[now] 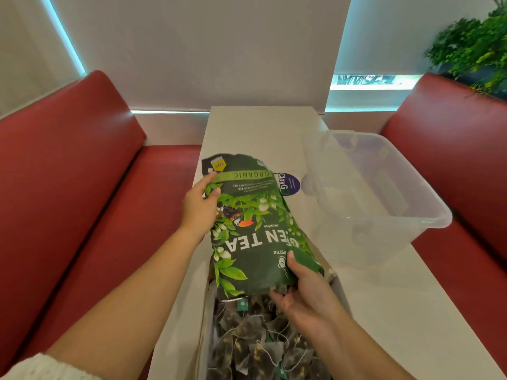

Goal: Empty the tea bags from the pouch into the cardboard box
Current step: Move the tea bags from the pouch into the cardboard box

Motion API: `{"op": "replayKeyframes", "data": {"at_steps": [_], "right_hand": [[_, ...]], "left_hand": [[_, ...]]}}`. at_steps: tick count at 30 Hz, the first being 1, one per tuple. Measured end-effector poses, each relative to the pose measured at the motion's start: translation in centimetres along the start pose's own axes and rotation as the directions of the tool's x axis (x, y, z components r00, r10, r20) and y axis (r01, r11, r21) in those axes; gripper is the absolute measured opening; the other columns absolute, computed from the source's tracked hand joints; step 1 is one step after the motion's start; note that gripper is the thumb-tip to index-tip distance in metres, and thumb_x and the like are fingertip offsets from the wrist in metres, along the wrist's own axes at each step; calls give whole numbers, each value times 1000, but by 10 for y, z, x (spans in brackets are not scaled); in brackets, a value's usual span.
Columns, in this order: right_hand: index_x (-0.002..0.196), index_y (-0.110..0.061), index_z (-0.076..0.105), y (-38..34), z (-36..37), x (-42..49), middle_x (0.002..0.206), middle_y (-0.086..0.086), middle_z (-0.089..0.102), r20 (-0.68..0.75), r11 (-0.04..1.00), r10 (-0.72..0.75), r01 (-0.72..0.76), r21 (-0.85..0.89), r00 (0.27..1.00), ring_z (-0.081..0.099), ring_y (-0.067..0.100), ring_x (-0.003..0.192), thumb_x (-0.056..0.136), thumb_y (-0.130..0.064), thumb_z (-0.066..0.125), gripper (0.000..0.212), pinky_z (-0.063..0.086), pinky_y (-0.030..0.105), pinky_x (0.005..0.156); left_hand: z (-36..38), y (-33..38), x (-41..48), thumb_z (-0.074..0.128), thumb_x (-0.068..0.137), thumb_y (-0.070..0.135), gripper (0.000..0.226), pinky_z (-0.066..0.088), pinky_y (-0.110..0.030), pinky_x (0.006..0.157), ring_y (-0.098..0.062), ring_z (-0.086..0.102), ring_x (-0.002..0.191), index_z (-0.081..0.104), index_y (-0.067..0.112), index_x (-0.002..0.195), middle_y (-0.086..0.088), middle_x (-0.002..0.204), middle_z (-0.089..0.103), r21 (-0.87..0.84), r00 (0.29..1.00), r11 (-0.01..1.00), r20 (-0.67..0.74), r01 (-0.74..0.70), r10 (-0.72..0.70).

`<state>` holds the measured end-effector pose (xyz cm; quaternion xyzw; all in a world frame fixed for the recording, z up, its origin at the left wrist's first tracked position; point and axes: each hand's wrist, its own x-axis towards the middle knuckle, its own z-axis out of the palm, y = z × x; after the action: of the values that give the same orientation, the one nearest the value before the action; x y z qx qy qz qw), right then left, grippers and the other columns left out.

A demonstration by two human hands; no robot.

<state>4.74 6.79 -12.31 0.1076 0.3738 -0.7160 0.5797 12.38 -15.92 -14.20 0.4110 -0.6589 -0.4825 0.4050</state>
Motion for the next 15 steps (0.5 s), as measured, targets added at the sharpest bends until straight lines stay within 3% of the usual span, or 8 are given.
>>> {"op": "replayKeyframes", "data": {"at_steps": [2,4,6,7,9,11,13,15], "right_hand": [[125,-5,53,1,0,1,117,21,66,-20,999,16,-16,-32,1000,66,35,99,96,-12,51,30,57,53,60],[125,-3,52,3,0,2,118,22,65,-40,998,33,-35,-55,999,67,33,93,97,-13,49,30,59,47,55],[122,-4,53,3,1,3,116,22,66,-45,997,29,-32,-71,999,69,32,86,98,-13,48,27,59,45,54],[120,-4,55,3,2,4,115,22,66,-43,997,27,-30,-72,999,69,32,83,98,-13,48,24,59,45,54],[115,-4,57,2,2,4,111,22,67,-45,996,32,-36,-81,998,68,32,83,98,-13,47,22,58,45,56],[116,-2,57,3,0,6,108,23,68,-52,995,35,-39,-94,998,67,35,91,98,-14,48,24,57,48,63],[119,-3,57,3,-3,6,111,23,68,-47,993,21,-26,-112,999,66,36,98,97,-16,49,26,57,50,69],[119,-6,58,3,-6,2,112,21,68,-14,991,-4,2,-136,1000,66,34,99,95,-16,53,26,58,47,71]], "left_hand": [[-2,-7,-4,59,89,12,44,49,-37,95,-24,58,114,55,26,130,-4,131,57,183,983,977,124,109,-133],[-7,-2,-11,63,87,28,55,43,-35,99,-28,49,122,44,25,139,-11,144,42,523,912,841,264,137,-313],[-10,16,-28,59,83,55,70,25,-44,113,-34,23,141,32,34,144,-9,157,14,725,860,686,387,-60,-333],[-9,28,-39,54,79,67,74,17,-46,116,-30,13,145,31,39,143,-2,159,8,693,813,693,511,-198,-280],[-7,48,-64,49,68,81,86,15,-43,118,-18,12,146,28,45,142,7,159,10,544,611,768,748,-339,-260],[-7,56,-88,54,60,83,104,20,-39,118,-12,17,144,16,41,146,10,158,12,537,469,721,821,-438,-326],[-9,54,-101,61,64,75,107,26,-36,115,-12,24,141,9,35,149,10,157,16,579,508,591,805,-561,-306],[-10,54,-105,57,76,66,91,34,-35,109,-13,35,135,13,34,149,9,153,29,578,552,514,803,-634,-224]]}}
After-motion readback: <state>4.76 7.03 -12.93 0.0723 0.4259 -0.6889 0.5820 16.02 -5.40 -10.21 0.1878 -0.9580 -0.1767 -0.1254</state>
